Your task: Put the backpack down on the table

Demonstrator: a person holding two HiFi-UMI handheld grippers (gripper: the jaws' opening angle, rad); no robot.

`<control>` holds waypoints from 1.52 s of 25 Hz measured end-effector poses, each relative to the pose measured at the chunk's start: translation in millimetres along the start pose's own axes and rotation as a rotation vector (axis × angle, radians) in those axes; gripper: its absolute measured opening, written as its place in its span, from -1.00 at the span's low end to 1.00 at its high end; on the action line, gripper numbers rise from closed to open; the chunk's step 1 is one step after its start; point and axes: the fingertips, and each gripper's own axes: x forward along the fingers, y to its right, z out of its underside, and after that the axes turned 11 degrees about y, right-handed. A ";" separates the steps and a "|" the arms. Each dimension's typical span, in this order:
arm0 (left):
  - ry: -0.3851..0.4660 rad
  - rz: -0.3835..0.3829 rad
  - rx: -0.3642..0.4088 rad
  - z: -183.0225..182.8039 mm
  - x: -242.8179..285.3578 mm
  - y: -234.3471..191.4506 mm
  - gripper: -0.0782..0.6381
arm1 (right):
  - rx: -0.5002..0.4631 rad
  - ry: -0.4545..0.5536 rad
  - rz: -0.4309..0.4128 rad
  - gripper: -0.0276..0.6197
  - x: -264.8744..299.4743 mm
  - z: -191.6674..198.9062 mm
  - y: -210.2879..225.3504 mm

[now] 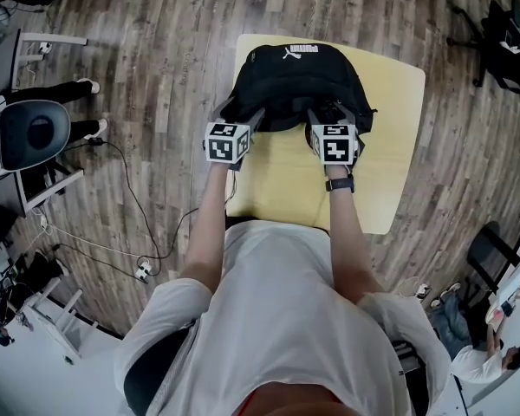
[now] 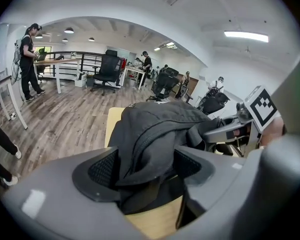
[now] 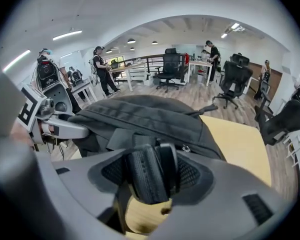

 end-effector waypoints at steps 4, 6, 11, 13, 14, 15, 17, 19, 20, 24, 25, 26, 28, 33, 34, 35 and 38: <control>0.012 -0.035 0.044 -4.6 -11.6 -3.7 0.27 | -0.023 0.007 -0.036 -0.09 -6.9 -4.9 -5.9; 0.043 -0.067 0.038 -11.6 -21.6 -6.9 0.30 | -0.042 0.013 -0.040 -0.04 -12.3 -9.6 -6.9; 0.096 -0.090 0.045 -29.3 -42.5 4.1 0.32 | -0.047 0.052 -0.041 0.00 -34.0 -20.0 -3.9; 0.120 -0.085 0.068 -40.0 -48.6 13.9 0.32 | -0.042 0.082 -0.035 0.00 -43.3 -26.4 -1.5; 0.129 -0.080 0.081 -45.8 -51.1 19.2 0.32 | -0.038 0.102 -0.029 0.00 -47.8 -31.1 0.2; 0.133 -0.072 0.098 -51.5 -53.3 25.9 0.31 | -0.033 0.129 -0.020 0.00 -52.8 -36.9 2.5; 0.141 -0.057 0.137 -63.3 -58.4 44.1 0.31 | -0.020 0.192 -0.011 0.00 -66.2 -49.8 7.1; 0.168 -0.050 0.156 -75.6 -66.4 65.2 0.31 | -0.012 0.250 -0.013 0.00 -84.1 -60.5 9.0; 0.185 -0.049 0.158 -81.4 -71.2 75.4 0.31 | -0.013 0.274 -0.012 0.00 -94.1 -65.2 9.1; 0.258 -0.048 0.167 -103.6 -89.2 108.4 0.31 | -0.035 0.365 -0.001 0.00 -133.1 -86.8 7.7; 0.281 -0.050 0.173 -109.4 -93.4 115.2 0.31 | -0.041 0.391 0.001 0.00 -141.9 -92.8 7.6; 0.305 -0.052 0.181 -115.1 -98.1 122.3 0.31 | -0.048 0.416 0.004 0.00 -151.2 -98.4 7.4; 0.351 -0.049 0.194 -125.7 -109.2 138.0 0.31 | -0.063 0.460 0.010 -0.01 -170.7 -106.9 6.5; 0.454 -0.039 0.228 -152.5 -138.4 173.6 0.30 | -0.068 0.550 0.012 -0.03 -215.1 -123.3 -0.2; 0.473 -0.037 0.234 -157.0 -144.6 179.4 0.30 | -0.069 0.569 0.015 -0.06 -224.0 -126.4 -2.4; 0.492 -0.036 0.238 -160.8 -151.1 184.8 0.29 | -0.072 0.588 0.017 -0.08 -233.0 -129.2 -4.8; 0.545 -0.038 0.242 -171.1 -172.1 197.6 0.26 | -0.083 0.638 0.026 -0.13 -260.5 -136.2 -11.6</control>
